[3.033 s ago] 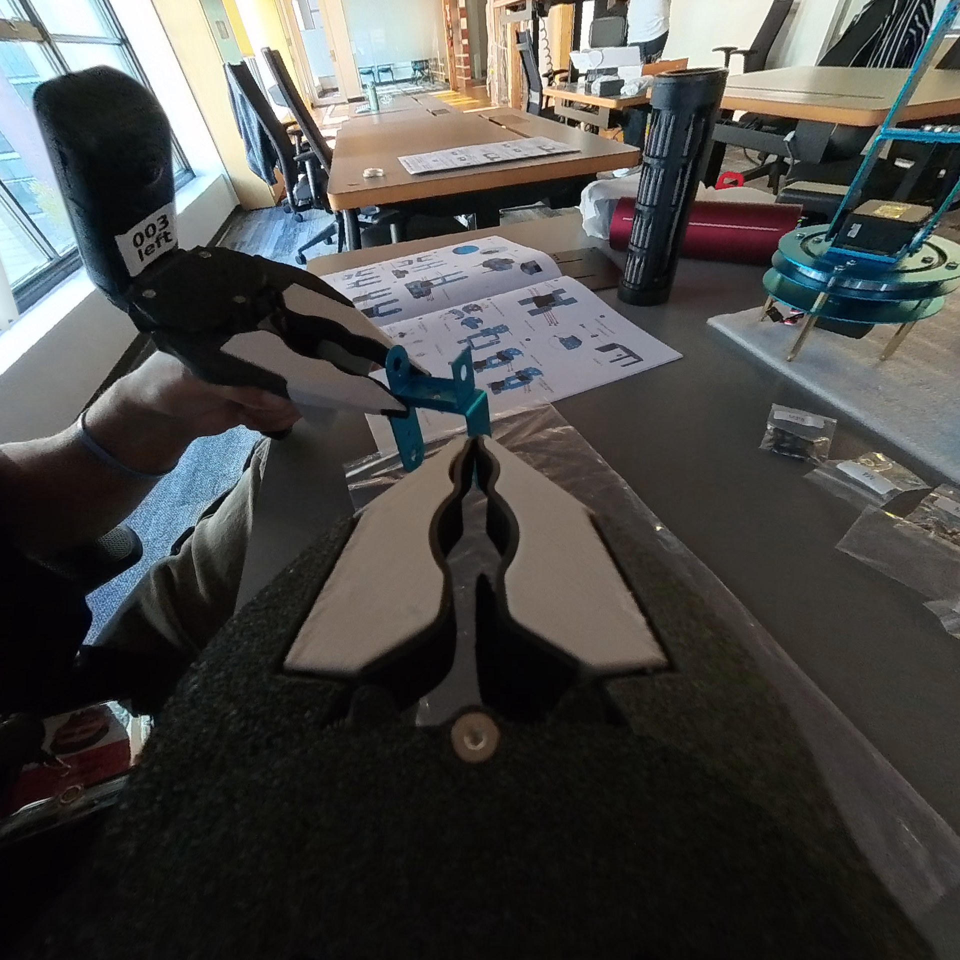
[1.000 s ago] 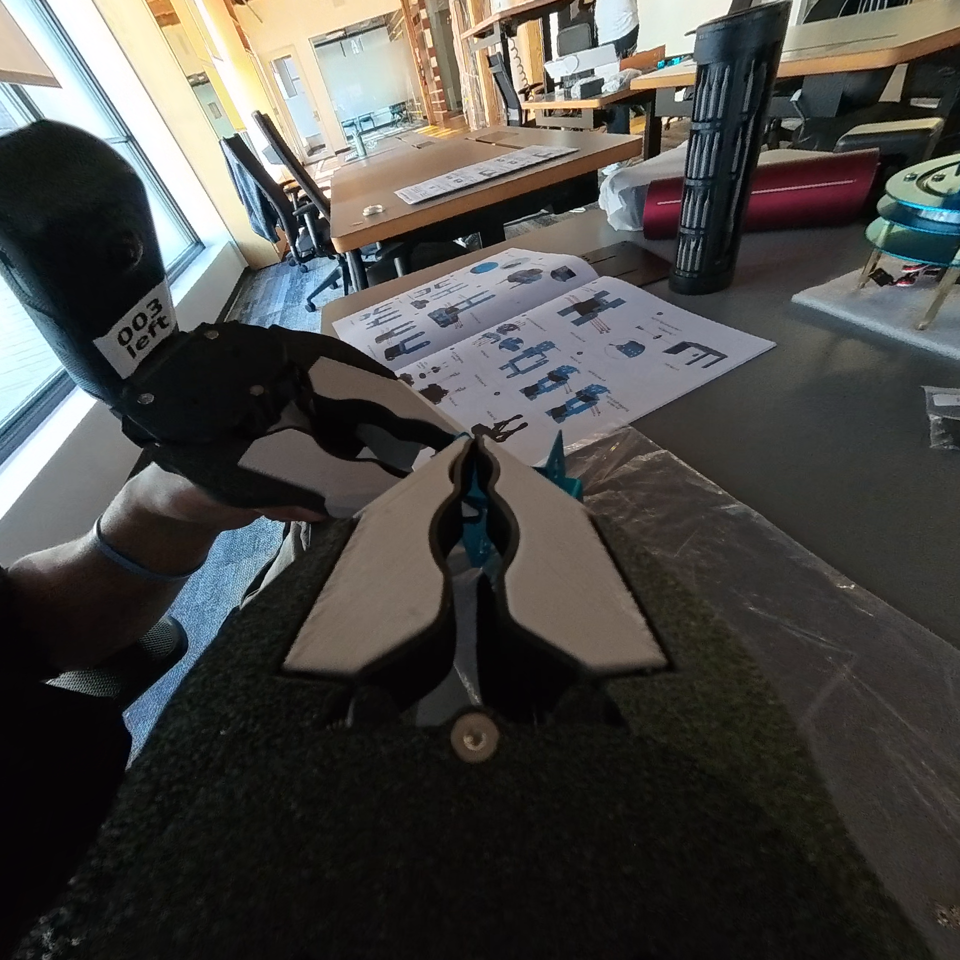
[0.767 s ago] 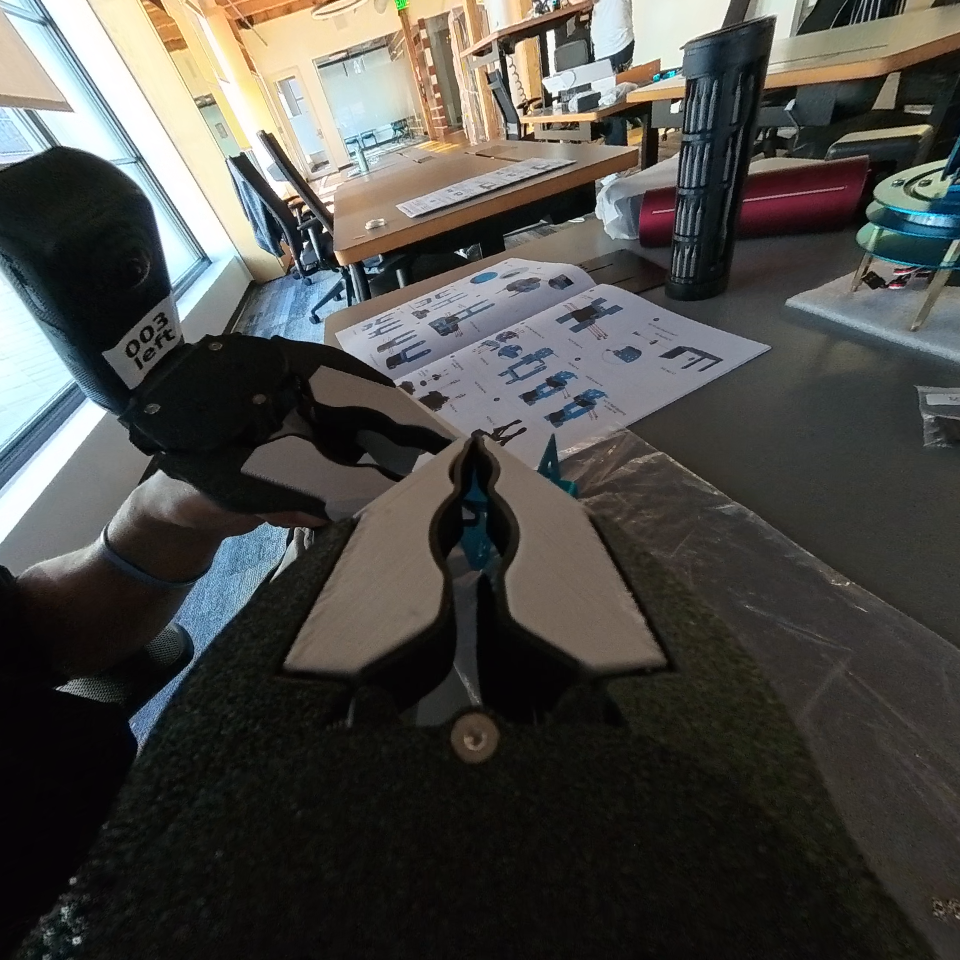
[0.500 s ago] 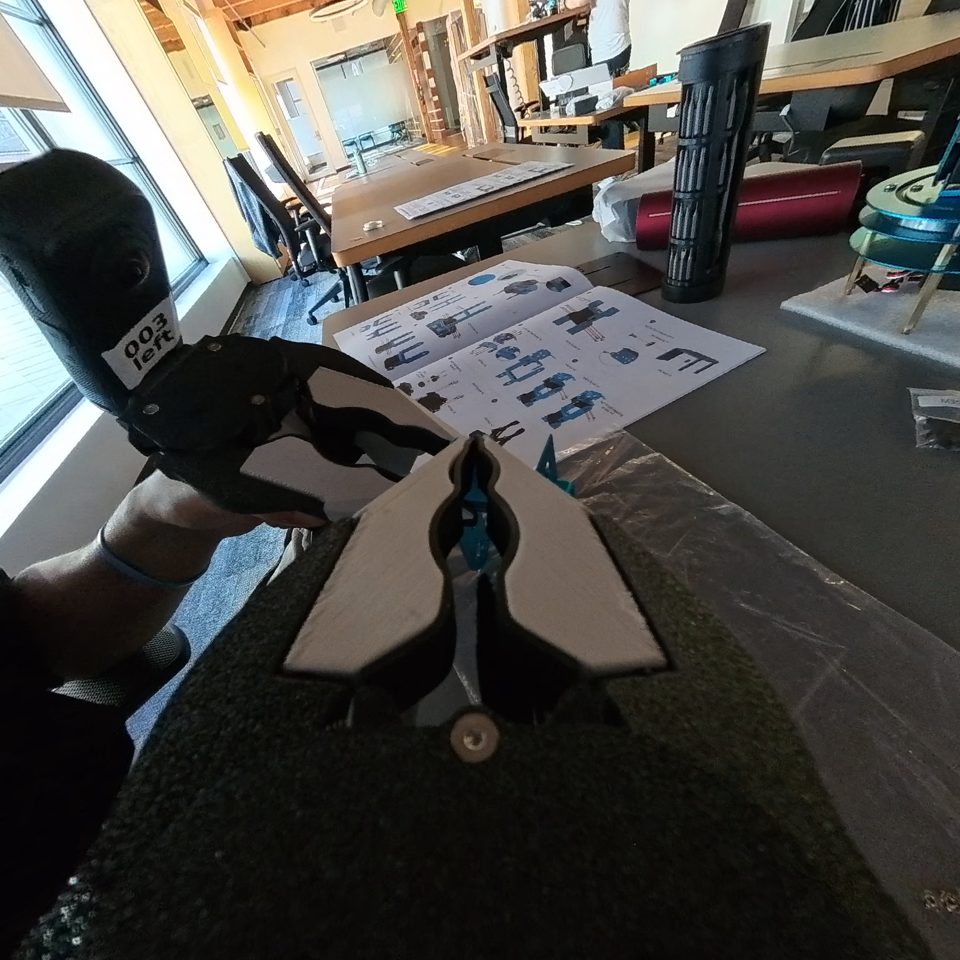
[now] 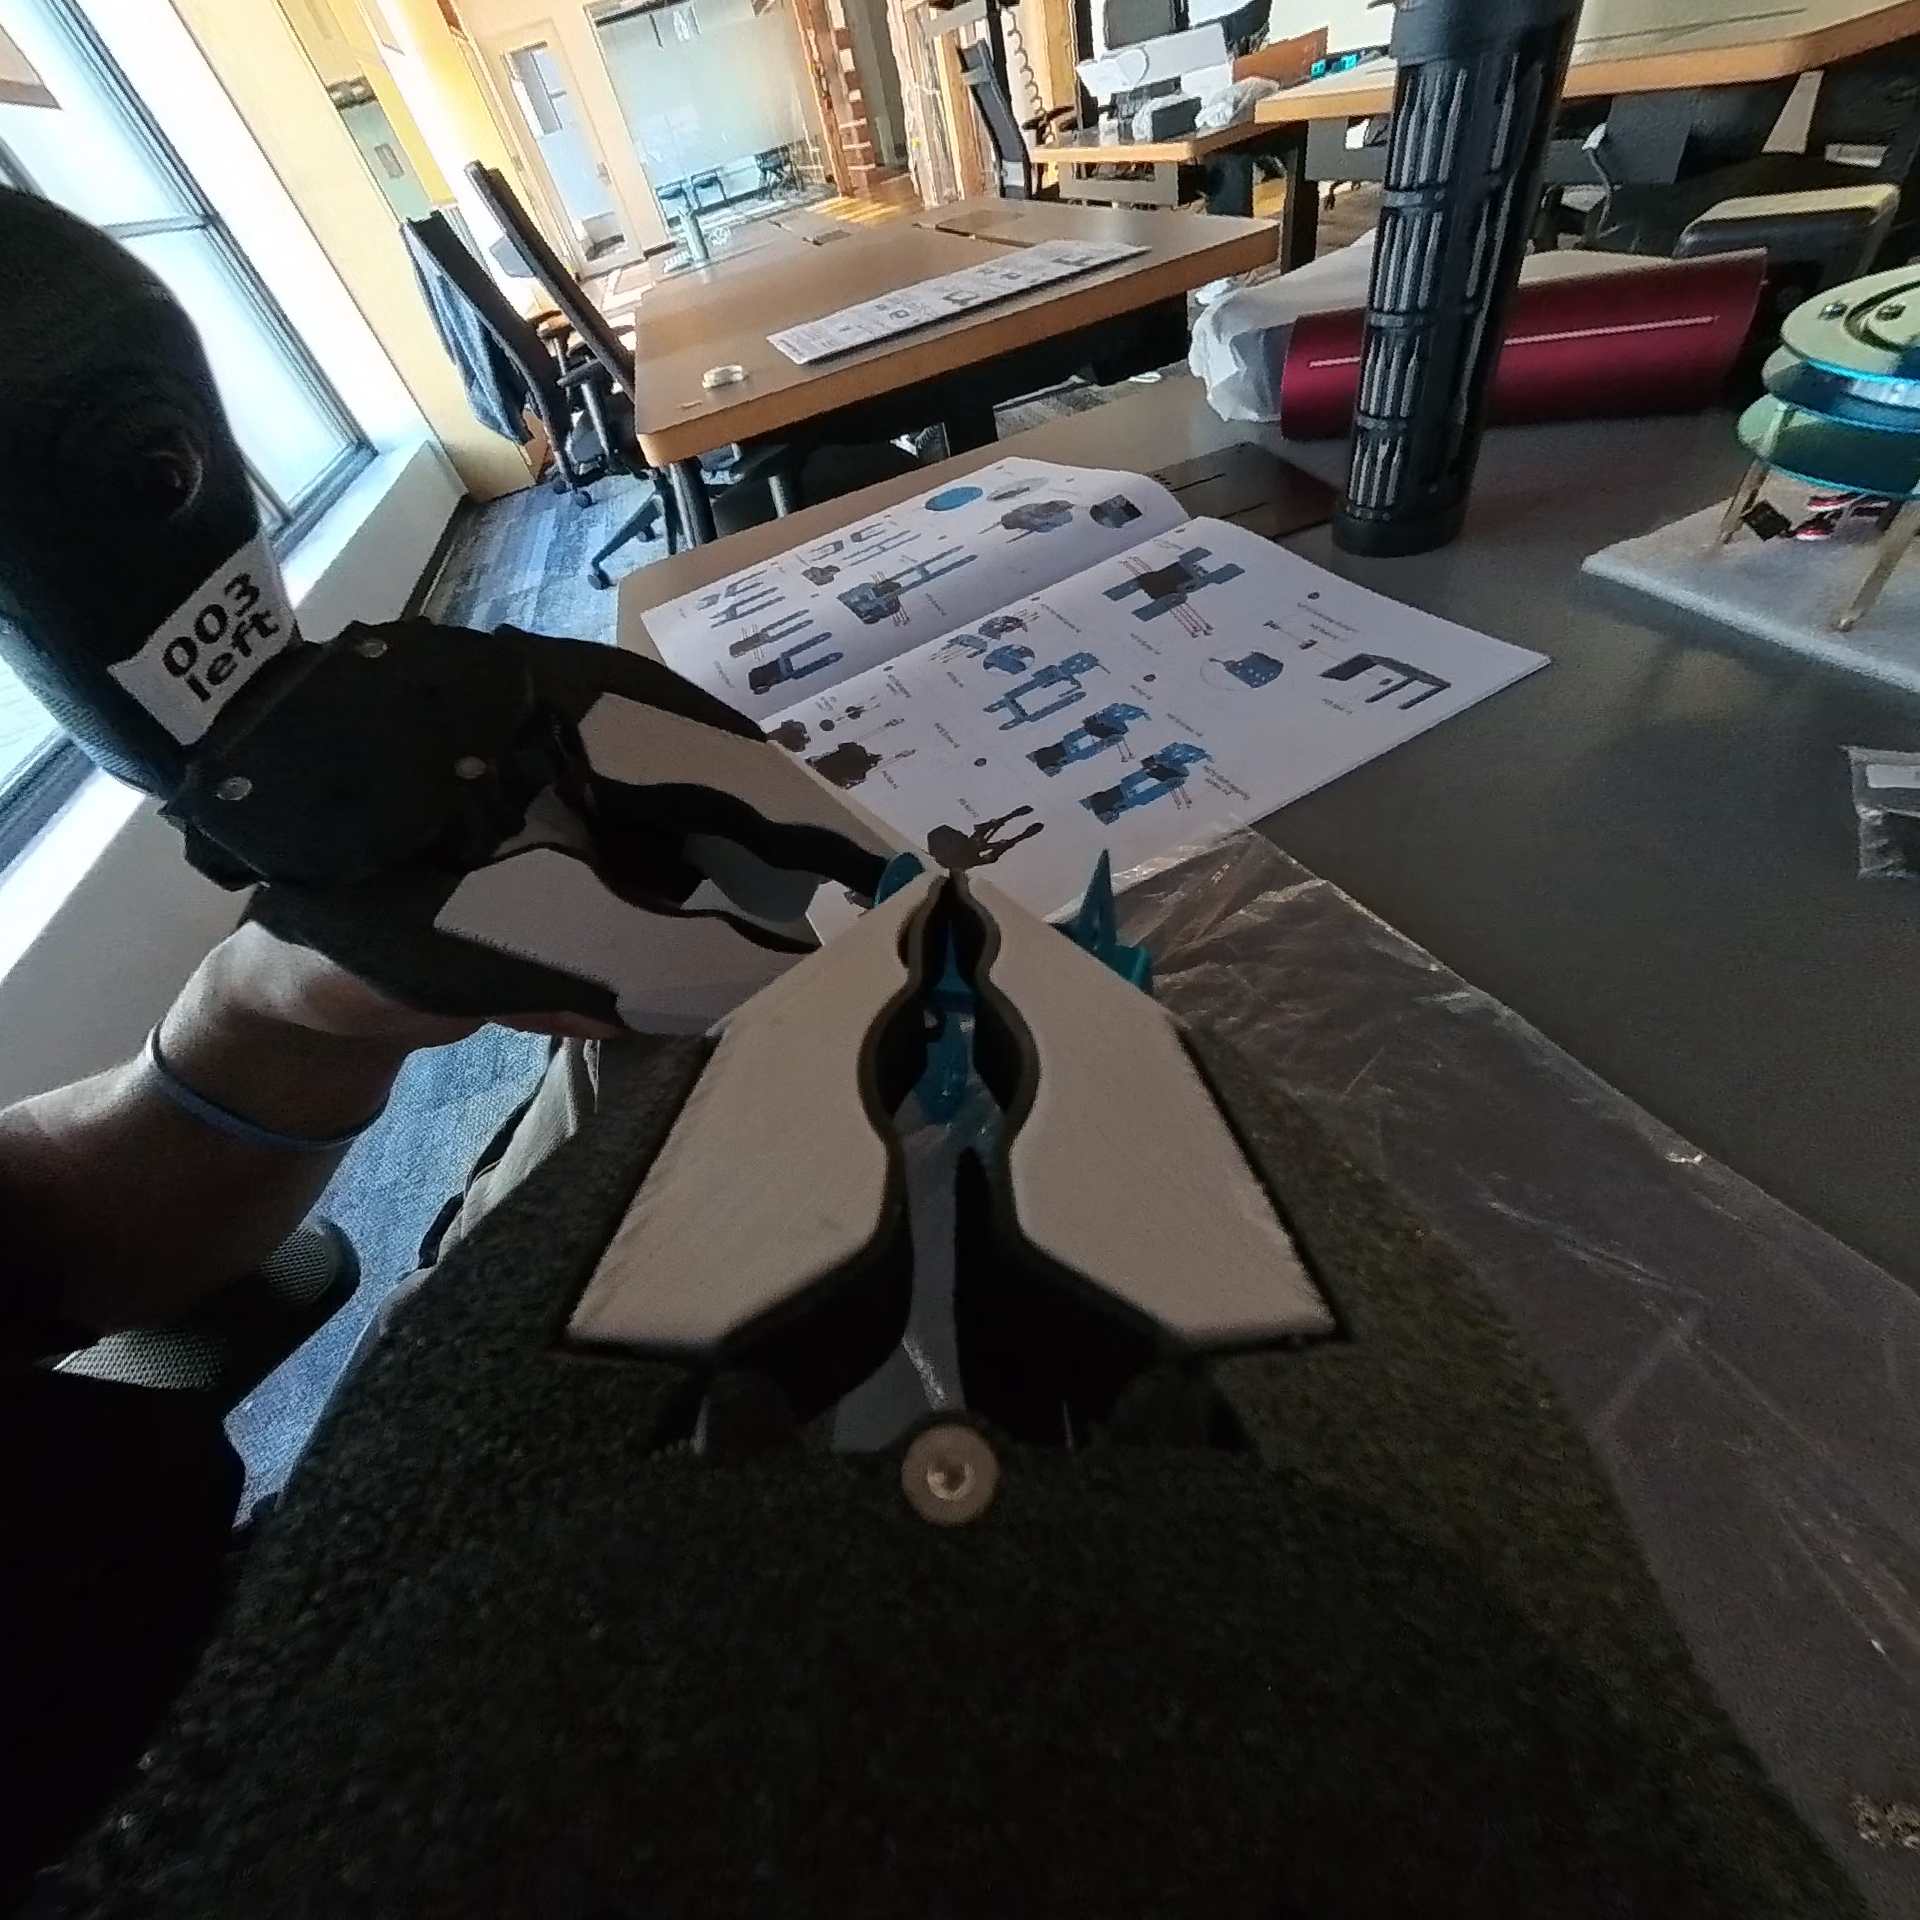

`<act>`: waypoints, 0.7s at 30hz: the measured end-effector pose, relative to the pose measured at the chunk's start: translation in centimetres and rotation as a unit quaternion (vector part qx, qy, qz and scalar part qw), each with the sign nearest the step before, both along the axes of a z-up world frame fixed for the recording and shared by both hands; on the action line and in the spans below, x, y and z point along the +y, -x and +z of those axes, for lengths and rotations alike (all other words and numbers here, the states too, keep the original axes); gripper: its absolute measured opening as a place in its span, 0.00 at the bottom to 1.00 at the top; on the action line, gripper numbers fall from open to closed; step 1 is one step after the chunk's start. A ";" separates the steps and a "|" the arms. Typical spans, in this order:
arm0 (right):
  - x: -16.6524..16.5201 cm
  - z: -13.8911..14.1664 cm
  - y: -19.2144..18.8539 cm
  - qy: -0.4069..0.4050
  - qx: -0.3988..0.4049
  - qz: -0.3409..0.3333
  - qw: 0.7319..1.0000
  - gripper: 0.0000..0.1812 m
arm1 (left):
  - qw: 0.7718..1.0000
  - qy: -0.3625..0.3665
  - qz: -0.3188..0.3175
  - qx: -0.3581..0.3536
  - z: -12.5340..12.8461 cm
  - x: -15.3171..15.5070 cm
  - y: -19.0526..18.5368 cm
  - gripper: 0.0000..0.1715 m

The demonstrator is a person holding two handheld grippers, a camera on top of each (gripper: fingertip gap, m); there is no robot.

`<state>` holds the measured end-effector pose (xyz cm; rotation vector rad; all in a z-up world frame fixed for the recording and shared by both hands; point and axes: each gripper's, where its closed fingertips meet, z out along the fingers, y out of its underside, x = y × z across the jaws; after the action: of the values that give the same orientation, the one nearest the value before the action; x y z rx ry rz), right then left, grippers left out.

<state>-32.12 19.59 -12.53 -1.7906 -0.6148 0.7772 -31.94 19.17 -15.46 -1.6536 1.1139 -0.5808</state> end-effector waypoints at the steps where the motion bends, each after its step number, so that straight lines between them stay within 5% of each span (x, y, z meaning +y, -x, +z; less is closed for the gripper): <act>1: 0.1 -0.3 0.0 0.009 -0.003 0.001 1.000 0.00 | 1.000 0.000 0.000 0.000 0.0 0.0 0.0 0.14; 21: 0.1 -1.4 0.0 0.121 0.084 0.035 0.988 0.00 | 1.000 -0.001 -0.001 -0.001 0.0 0.0 0.0 0.14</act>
<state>-32.11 19.73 -13.89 -1.9065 -0.4901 1.0765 -31.93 19.15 -15.47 -1.6486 1.1145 -0.5828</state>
